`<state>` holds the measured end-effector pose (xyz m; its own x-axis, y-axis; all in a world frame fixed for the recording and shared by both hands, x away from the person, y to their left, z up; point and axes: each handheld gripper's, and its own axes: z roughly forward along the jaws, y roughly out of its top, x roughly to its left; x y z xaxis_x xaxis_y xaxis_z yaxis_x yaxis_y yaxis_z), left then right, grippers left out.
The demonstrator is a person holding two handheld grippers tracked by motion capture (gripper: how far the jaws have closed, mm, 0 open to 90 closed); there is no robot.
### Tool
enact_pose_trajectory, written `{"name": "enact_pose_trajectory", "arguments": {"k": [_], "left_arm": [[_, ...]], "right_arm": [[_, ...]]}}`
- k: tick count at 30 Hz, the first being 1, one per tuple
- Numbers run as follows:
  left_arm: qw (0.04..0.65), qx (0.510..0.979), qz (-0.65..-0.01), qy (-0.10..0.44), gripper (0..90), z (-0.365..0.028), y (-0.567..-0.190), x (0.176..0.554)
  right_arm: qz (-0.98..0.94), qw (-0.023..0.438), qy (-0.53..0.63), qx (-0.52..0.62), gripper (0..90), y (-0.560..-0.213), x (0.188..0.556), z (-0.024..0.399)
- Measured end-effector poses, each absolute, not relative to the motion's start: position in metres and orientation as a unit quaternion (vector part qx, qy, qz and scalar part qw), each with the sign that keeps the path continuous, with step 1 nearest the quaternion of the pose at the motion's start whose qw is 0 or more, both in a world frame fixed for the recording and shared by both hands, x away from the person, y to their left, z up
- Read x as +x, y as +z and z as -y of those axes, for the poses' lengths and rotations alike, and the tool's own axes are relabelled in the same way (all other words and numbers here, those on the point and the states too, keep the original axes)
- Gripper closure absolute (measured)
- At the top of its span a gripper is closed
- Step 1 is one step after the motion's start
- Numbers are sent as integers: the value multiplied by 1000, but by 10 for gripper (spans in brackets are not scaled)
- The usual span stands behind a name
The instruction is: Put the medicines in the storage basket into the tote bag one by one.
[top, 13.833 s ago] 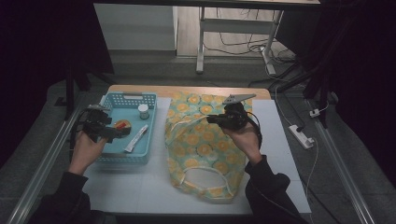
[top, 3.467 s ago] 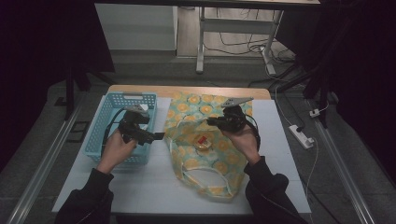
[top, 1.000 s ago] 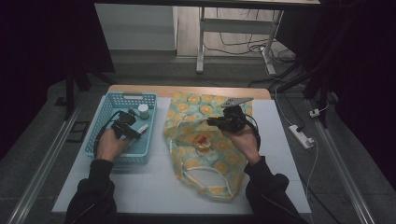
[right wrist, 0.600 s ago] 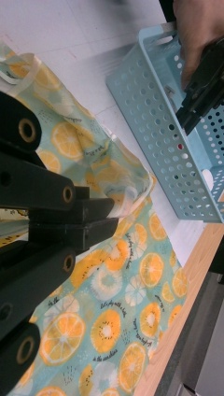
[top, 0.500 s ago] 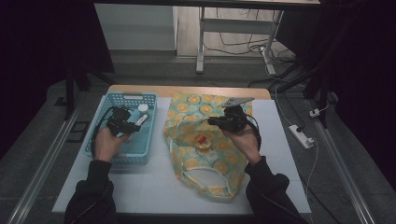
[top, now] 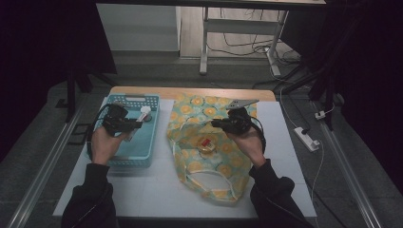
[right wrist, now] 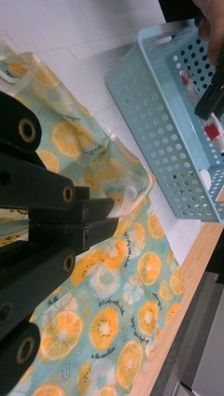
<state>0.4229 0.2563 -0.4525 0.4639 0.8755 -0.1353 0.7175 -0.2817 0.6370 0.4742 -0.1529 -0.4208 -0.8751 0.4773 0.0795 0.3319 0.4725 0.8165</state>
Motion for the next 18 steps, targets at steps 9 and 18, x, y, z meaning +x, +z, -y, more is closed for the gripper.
{"name": "enact_pose_trajectory", "arguments": {"k": [9, 18], "left_arm": [[352, 783, -499, 119, 717, -254, -441, 417], [381, 778, -486, 120, 717, -249, -428, 408]], "right_arm": [[-854, 80, 456, 237, 900, -420, 474, 154], [-853, 80, 457, 237, 900, -420, 474, 154]]}}
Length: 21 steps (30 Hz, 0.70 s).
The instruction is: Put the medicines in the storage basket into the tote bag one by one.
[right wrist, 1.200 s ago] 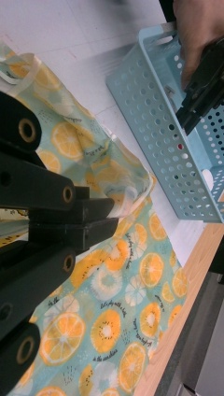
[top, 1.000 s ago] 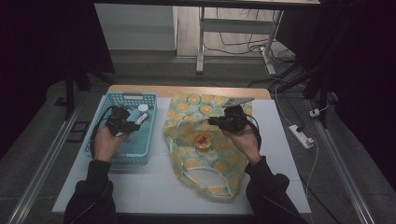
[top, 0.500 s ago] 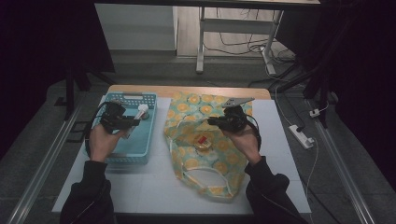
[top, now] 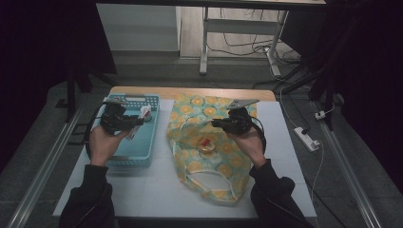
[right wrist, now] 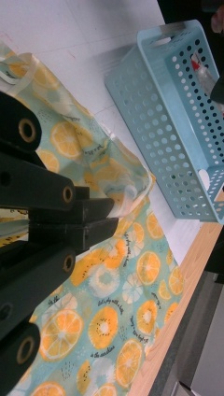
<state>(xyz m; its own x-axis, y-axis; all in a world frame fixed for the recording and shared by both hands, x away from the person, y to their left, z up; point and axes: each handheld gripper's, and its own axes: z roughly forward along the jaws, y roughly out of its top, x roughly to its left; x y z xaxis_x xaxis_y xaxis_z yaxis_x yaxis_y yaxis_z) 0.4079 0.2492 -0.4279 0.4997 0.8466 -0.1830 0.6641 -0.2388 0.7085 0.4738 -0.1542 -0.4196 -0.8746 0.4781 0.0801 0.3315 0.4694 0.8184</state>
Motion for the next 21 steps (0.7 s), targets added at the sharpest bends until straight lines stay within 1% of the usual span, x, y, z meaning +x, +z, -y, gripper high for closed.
{"name": "enact_pose_trajectory", "arguments": {"k": [3, 7, 21], "left_arm": [[387, 780, -478, 114, 717, -244, -424, 405], [385, 790, -467, 95, 718, -232, -419, 402], [391, 823, -407, 65, 717, -188, -408, 389]], "right_arm": [[-853, 81, 458, 237, 900, -420, 474, 154], [-853, 81, 458, 238, 900, -419, 474, 155], [-852, 83, 460, 238, 900, -419, 474, 156]]}}
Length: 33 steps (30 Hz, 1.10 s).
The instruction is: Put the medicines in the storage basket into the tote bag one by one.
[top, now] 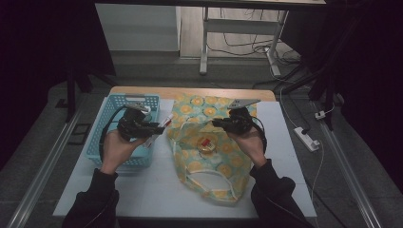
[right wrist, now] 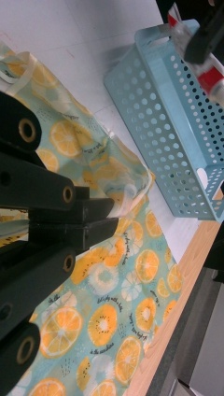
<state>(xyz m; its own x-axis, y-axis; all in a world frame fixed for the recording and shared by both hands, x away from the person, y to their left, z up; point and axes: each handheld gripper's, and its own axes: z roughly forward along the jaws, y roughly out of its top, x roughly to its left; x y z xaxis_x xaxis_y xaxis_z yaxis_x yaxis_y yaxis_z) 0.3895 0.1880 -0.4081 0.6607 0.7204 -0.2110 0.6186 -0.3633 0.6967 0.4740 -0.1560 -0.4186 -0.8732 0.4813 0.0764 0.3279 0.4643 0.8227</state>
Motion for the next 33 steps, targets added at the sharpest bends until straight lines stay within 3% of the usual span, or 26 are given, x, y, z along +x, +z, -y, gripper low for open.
{"name": "enact_pose_trajectory", "arguments": {"k": [33], "left_arm": [[365, 868, -335, 19, 717, -97, -433, 401]], "right_arm": [[-847, 85, 471, 230, 900, -413, 470, 153]]}}
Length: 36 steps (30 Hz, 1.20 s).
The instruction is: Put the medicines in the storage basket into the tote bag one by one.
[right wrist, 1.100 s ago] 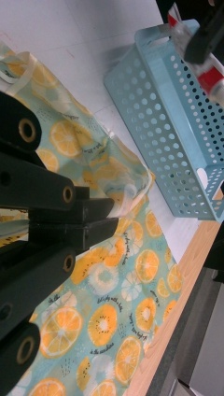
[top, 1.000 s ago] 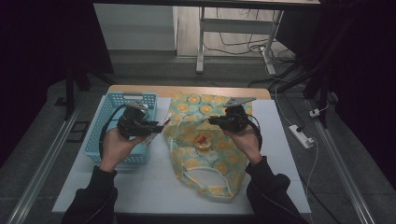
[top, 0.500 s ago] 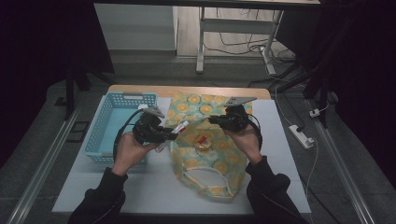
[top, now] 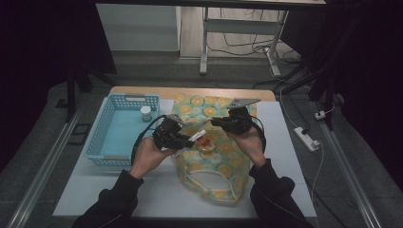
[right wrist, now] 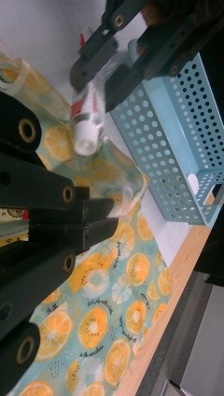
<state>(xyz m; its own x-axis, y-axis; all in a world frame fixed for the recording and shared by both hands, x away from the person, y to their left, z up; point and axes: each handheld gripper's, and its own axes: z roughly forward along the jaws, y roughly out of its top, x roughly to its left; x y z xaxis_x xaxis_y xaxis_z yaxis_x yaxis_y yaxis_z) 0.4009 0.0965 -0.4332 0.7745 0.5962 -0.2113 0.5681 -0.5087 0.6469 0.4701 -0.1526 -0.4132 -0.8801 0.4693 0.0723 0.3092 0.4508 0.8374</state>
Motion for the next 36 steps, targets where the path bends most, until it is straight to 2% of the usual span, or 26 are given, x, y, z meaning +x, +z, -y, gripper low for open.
{"name": "enact_pose_trajectory", "arguments": {"k": [14, 26, 36], "left_arm": [[350, 877, -329, 17, 717, -68, -445, 416], [361, 871, -333, 27, 716, -47, -453, 434], [363, 860, -357, 48, 716, -49, -468, 452]], "right_arm": [[-847, 85, 474, 227, 900, -411, 468, 153], [-845, 86, 476, 228, 900, -411, 468, 153], [-846, 86, 474, 228, 900, -412, 468, 153]]}}
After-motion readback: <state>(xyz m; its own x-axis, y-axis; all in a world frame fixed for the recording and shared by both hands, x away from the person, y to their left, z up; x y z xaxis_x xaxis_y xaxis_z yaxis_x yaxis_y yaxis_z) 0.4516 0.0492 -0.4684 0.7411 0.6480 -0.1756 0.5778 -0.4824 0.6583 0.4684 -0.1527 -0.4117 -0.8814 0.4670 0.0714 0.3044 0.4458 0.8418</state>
